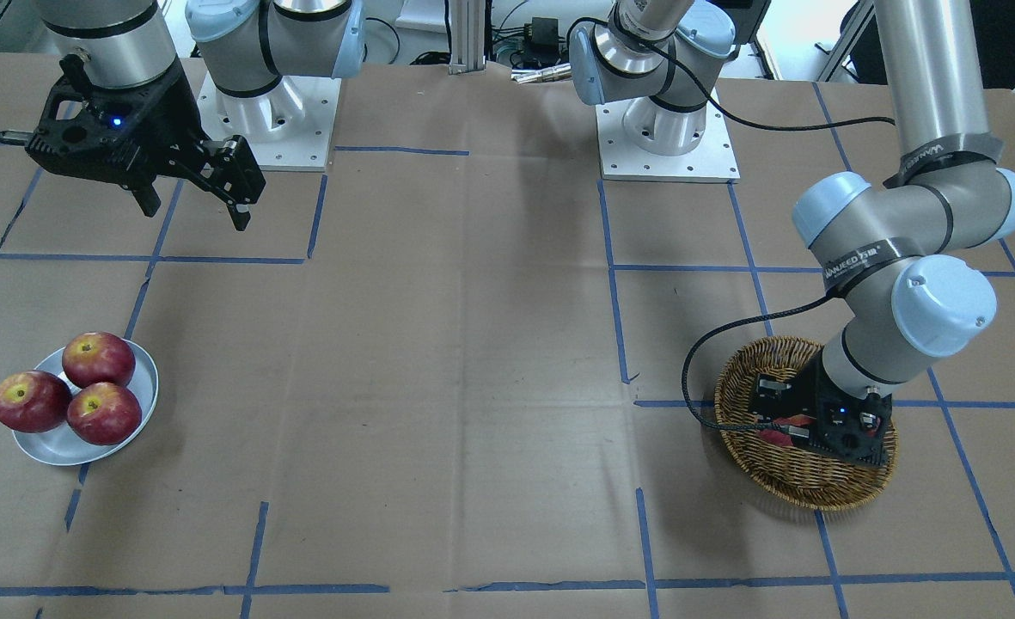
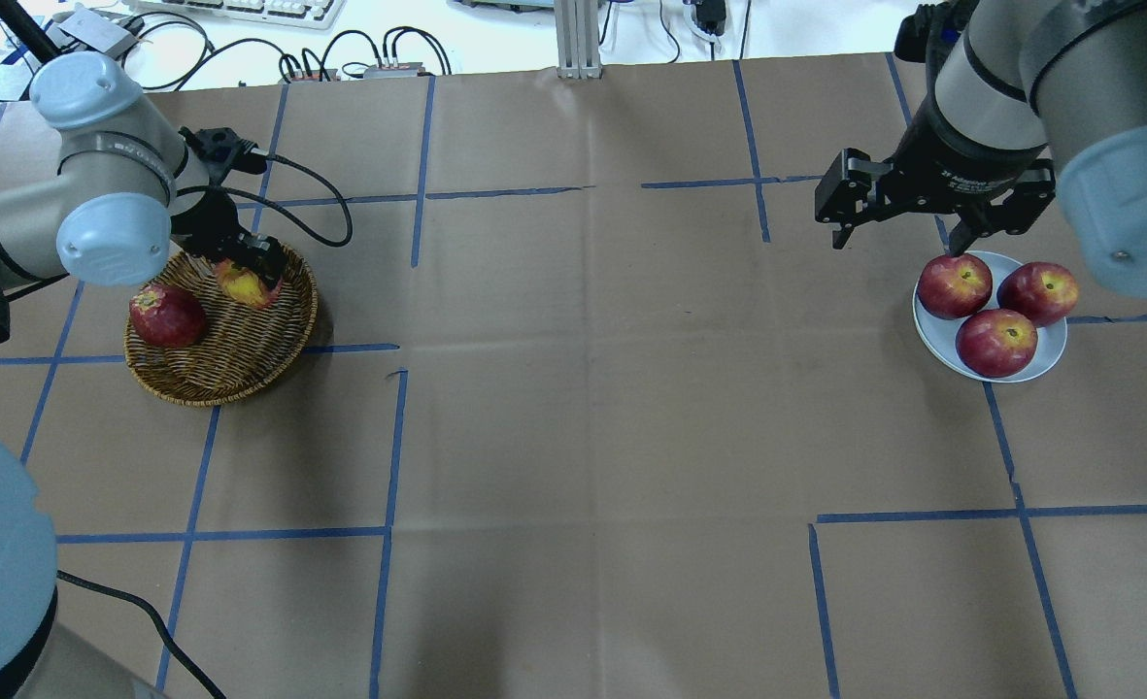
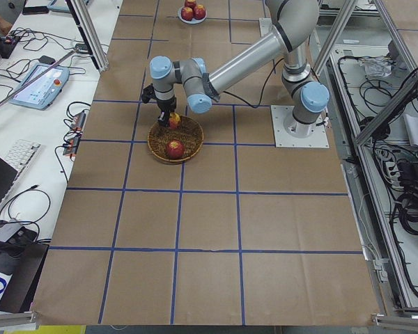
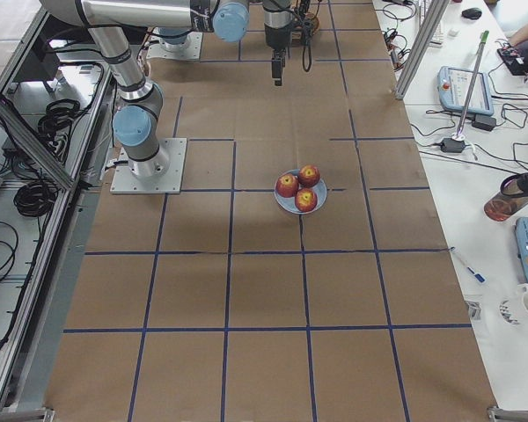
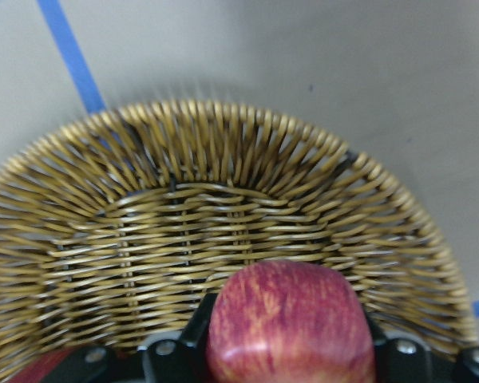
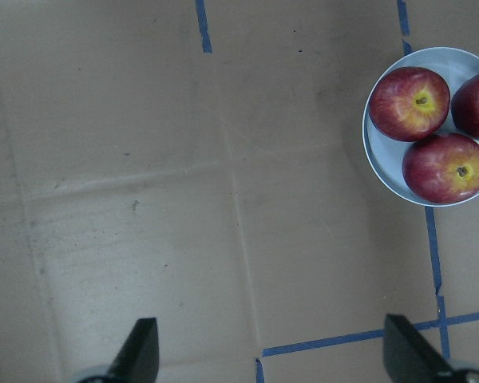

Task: Transfer apple from basket to plate
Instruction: 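Carry the apple with the left gripper toward the table center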

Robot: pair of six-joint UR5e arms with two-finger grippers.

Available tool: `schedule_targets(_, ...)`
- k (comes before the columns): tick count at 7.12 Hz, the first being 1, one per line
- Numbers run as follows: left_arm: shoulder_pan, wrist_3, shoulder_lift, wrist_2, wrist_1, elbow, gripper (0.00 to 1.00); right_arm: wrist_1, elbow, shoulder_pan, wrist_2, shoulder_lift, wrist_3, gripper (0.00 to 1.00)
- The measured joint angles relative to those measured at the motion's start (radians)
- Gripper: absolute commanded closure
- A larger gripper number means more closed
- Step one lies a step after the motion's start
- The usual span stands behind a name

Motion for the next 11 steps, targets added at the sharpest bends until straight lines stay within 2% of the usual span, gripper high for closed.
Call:
schedule_targets(2, -0.159, -0.244, 0.016, 0.005, -0.055, 0.053, 0.52, 0.001, 0.014, 0.008, 0.004, -0.031, 0.001, 0.00)
schedule_targets(6, -0.489, -0.677, -0.136, 0.007, -0.024, 0.159, 0.52, -0.012, 0.110, 0.008, 0.005, -0.042, -0.011, 0.00)
schedule_targets(8, -0.603, -0.757, -0.246, 0.059, 0.012, 0.240, 0.52, -0.018, 0.108, 0.008, 0.005, -0.036, -0.011, 0.00)
schedule_targets(9, -0.636, -0.772, -0.272, 0.092, 0.015, 0.263, 0.52, -0.027, 0.106, 0.008, 0.005, -0.035, -0.011, 0.00)
schedule_targets(11, -0.657, -0.780, -0.276, 0.084, 0.008, 0.268, 0.52, -0.051, 0.106, 0.008, 0.005, -0.027, -0.010, 0.00)
